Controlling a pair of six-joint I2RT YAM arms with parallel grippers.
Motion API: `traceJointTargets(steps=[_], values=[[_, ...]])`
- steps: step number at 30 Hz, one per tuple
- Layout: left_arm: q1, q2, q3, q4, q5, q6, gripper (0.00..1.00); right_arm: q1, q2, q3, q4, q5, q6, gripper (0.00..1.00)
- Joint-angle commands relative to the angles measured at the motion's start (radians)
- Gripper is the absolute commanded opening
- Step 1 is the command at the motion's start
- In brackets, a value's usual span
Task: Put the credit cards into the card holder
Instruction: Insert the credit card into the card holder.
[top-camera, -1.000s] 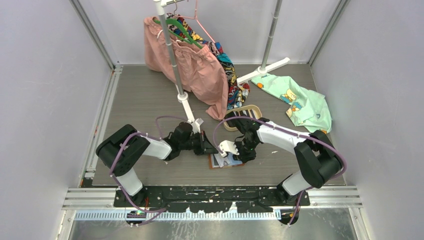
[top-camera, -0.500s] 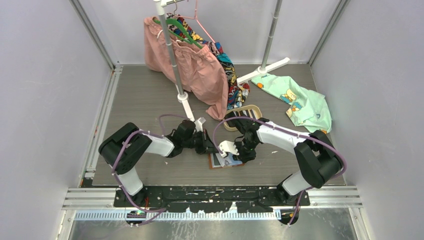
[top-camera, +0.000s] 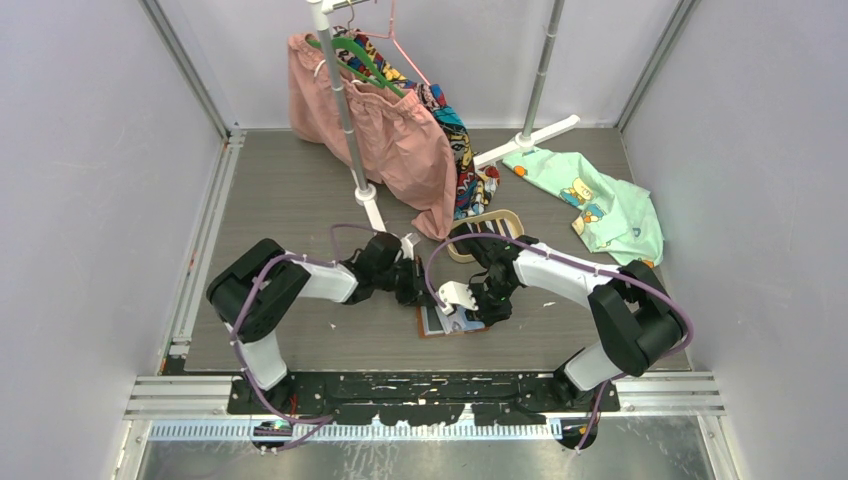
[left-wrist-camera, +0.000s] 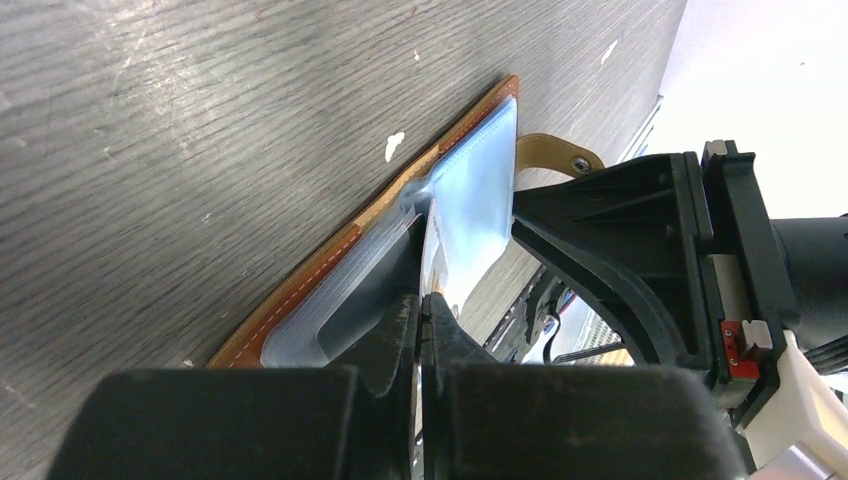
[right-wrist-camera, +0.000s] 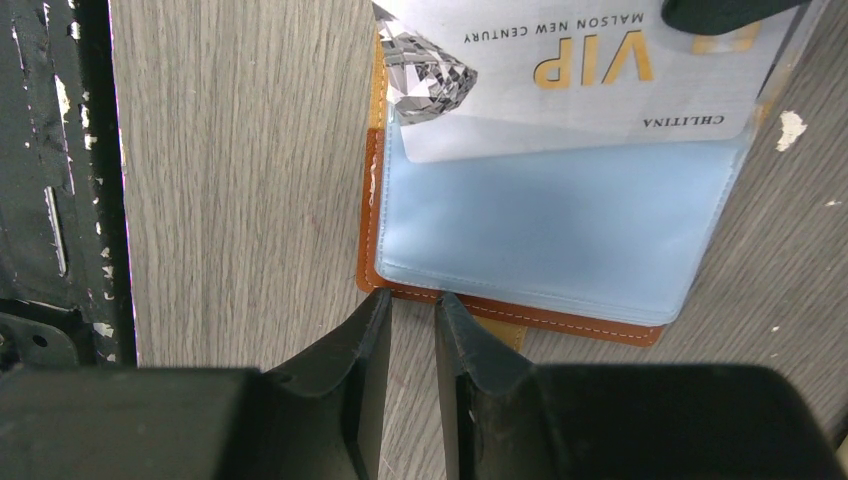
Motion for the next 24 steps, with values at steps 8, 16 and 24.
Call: traceJointTargets(steps=[8, 16, 24], values=[[-0.003, 0.053, 0.072, -0.131, 0.023, 0.048, 0.00, 0.012, -0.006, 0.012, 0.010, -0.007, 0.010, 0.28], [-0.004, 0.082, 0.112, -0.170, 0.045, 0.061, 0.00, 0.016, -0.009, 0.012, 0.017, -0.005, 0.014, 0.29], [-0.001, 0.087, 0.136, -0.226, 0.076, 0.082, 0.00, 0.019, -0.018, 0.012, 0.028, -0.001, 0.026, 0.30]])
